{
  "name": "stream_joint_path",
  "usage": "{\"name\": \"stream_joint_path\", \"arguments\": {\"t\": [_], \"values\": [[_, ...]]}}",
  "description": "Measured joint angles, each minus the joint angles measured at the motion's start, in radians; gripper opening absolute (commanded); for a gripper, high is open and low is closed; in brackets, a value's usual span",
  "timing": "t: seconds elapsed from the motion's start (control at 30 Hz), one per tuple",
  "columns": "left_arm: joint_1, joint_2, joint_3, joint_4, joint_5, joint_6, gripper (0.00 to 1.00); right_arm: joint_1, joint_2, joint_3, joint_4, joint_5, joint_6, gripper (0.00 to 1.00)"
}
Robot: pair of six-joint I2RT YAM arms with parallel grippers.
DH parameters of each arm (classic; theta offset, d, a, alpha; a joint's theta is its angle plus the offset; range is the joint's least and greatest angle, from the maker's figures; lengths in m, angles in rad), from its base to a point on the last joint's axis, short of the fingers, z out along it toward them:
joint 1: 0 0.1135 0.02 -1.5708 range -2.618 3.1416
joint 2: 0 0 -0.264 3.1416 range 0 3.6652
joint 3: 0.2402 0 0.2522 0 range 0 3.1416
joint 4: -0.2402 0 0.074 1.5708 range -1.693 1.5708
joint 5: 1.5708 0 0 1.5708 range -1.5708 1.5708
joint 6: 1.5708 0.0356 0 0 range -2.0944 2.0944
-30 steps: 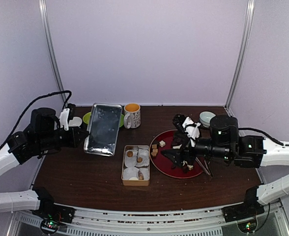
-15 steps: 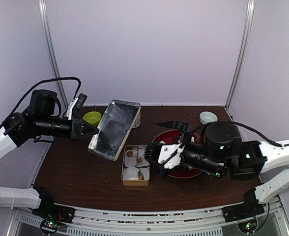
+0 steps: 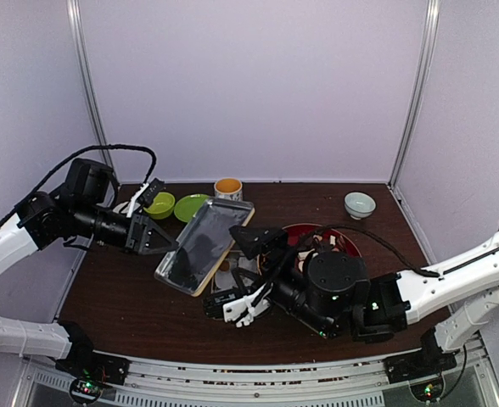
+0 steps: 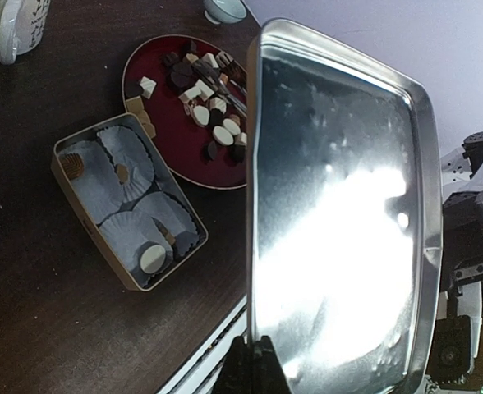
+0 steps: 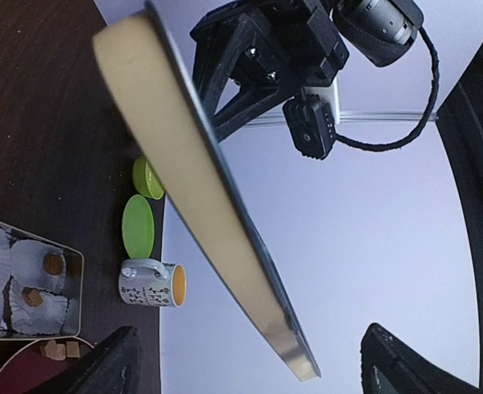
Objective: Pack the chocolate
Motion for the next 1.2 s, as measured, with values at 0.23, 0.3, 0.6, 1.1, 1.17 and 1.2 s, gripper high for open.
{"name": "stream_joint_path", "arguments": {"t": [0.23,0.3,0.6,1.1,1.17,1.2], "values": [[0.0,0.0,-0.004,-0.016,0.016,0.003,0.0,0.0,0.075,0.032,0.056,0.026,-0.084,0.62],[0.0,0.0,-0.005,-0.022,0.019,0.008,0.0,0.0,0.089,0.039,0.06,0.027,-0.096,0.52],[0.0,0.005,-0.005,-0.05,0.021,0.023,0.0,0.0,0.126,0.077,0.041,0.041,-0.112,0.37],[0.0,0.022,-0.005,-0.017,0.026,0.018,0.54,0.001,0.145,0.077,-0.036,0.069,-0.087,0.07],[0.0,0.019,-0.005,0.005,0.029,0.003,0.71,0.001,0.15,0.077,-0.039,0.071,-0.084,0.05],[0.0,0.016,-0.005,0.016,0.029,0.002,0.78,0.001,0.151,0.077,-0.04,0.073,-0.082,0.05]]}}
